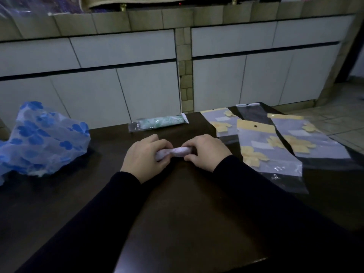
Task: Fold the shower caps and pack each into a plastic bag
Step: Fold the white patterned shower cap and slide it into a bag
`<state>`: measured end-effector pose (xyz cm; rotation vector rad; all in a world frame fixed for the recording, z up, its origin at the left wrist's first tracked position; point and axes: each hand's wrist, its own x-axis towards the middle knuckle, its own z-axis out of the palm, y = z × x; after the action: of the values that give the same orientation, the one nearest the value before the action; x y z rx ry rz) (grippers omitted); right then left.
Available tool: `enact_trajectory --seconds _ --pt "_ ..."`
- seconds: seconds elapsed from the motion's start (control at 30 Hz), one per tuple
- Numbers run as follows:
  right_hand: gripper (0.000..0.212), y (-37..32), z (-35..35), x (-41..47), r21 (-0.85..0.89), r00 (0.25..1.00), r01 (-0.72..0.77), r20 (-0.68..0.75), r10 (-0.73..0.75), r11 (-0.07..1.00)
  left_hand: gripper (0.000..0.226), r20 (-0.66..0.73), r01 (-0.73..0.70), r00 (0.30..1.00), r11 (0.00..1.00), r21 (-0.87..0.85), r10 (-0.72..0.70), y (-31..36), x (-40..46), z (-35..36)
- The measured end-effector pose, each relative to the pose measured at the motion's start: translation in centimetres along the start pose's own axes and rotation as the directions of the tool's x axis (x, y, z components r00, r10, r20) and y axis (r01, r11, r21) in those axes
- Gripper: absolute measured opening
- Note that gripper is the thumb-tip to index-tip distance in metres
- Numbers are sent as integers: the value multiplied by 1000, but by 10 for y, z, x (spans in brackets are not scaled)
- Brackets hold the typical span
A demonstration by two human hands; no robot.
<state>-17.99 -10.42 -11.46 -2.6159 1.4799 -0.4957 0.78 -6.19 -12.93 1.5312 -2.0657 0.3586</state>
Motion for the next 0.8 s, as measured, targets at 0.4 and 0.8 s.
enact_trajectory --seconds 0.4,0.8 --pt "42 51 -38 -73 -87 818 -572 -136 559 816 20 -129 -113 985 993 20 114 35 1 6" --pt "13 33 -47 -79 41 846 -474 -255 468 880 18 -179 -32 983 999 -16 29 32 -9 1"
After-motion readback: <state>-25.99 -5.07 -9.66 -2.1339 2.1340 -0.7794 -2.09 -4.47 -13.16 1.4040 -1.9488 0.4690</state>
